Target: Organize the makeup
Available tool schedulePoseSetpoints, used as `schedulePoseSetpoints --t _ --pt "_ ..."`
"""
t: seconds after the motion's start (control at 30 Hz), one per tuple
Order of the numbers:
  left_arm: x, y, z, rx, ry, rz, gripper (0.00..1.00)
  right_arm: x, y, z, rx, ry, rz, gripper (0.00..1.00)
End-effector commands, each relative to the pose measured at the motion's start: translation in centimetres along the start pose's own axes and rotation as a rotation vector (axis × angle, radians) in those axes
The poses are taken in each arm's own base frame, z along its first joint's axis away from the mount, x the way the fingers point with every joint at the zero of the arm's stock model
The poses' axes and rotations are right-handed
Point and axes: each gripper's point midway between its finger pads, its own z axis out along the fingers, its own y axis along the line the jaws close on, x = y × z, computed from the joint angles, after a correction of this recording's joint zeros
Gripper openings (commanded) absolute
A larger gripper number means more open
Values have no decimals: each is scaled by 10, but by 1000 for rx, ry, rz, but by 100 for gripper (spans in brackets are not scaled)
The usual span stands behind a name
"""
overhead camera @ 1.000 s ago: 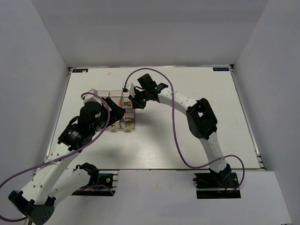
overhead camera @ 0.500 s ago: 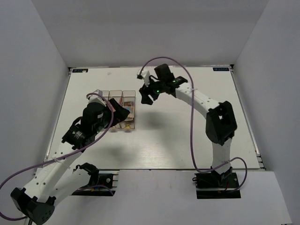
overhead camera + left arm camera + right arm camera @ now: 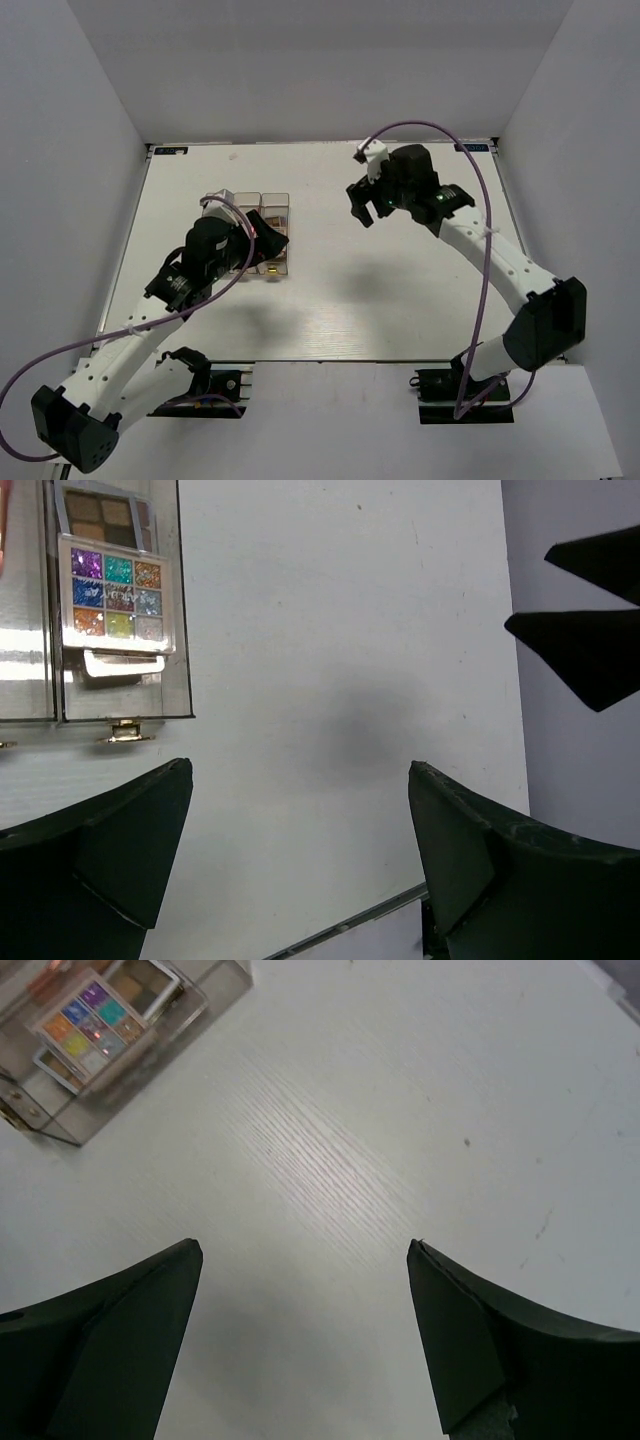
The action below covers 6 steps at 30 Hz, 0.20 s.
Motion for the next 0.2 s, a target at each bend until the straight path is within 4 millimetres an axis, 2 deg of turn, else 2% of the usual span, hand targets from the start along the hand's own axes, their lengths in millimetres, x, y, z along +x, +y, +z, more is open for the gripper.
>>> schedulePoseSetpoints --t 0.0,0.03,0.07,0.1,0.17 --pt "-5 -9 5 47 -23 37 98 5 -24 -15 145 -41 34 89" --pt "-2 -15 5 81 -4 42 98 11 -27 -17 161 -31 38 89" --pt "-3 -15 5 82 -7 44 98 6 -29 -23 173 -56 33 89" --pt "-4 -16 6 88 -10 52 98 21 -33 -23 186 -36 44 89" --pt "-5 -17 7 96 -22 58 98 22 -33 -31 198 -72 33 89"
